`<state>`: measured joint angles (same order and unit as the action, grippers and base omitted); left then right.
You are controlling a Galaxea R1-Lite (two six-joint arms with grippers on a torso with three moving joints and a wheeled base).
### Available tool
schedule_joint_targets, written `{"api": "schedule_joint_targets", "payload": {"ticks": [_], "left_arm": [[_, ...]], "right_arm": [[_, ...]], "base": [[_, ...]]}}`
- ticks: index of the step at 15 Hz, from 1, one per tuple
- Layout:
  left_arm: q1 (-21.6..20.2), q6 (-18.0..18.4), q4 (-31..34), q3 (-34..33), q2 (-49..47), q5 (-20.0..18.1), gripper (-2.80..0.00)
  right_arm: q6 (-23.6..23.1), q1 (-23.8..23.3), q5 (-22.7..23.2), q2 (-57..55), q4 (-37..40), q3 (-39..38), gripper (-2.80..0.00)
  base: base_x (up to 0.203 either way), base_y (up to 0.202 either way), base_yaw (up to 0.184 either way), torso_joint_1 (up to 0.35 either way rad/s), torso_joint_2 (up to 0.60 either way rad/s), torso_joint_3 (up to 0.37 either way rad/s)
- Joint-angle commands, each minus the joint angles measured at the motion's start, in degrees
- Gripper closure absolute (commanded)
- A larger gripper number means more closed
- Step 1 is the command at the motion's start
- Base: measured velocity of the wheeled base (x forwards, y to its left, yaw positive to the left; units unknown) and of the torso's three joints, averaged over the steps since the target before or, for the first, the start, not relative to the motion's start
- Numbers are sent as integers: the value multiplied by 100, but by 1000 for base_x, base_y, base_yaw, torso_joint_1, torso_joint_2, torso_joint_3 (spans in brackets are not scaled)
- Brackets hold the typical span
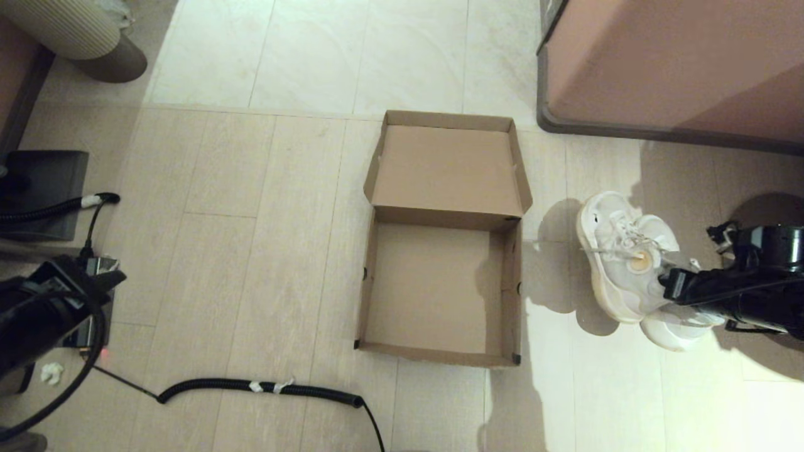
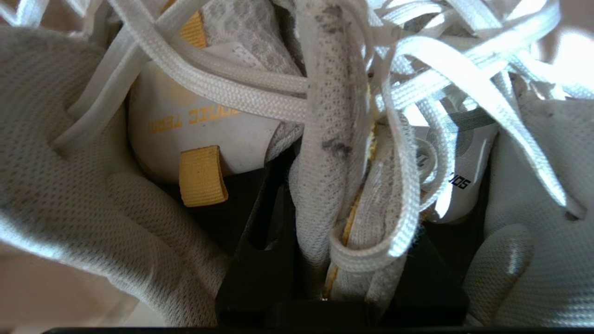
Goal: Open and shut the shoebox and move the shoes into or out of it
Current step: Put the shoes into the shoe box
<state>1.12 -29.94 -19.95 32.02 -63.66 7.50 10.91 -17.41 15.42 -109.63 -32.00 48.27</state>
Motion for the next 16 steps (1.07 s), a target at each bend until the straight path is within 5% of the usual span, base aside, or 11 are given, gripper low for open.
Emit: {"api": "schedule_joint_targets", "payload": {"ticks": [1, 4, 7, 13, 16], "left_arm": [[-2, -28, -9, -102, 101, 6, 0], [9, -90, -9, -100, -40, 7, 0], [55, -101, -26, 42, -282, 15, 0], [55, -109, -58, 68, -512, 7, 0], [55, -109, -70, 156, -640, 15, 0]], "right_arm": [[16, 10, 88, 1031, 230, -255, 0], [118, 253, 643, 2096, 930, -411, 0], [263, 1239, 745, 2471, 1231, -449, 0], [590, 3859, -928, 2352, 1231, -190, 0], [620, 4734, -1661, 1838, 1145, -96, 0]], "base": [[0, 0, 0, 0, 0, 0], [0, 0, 0, 0, 0, 0], [0, 0, 0, 0, 0, 0], [0, 0, 0, 0, 0, 0], [0, 0, 0, 0, 0, 0]]}}
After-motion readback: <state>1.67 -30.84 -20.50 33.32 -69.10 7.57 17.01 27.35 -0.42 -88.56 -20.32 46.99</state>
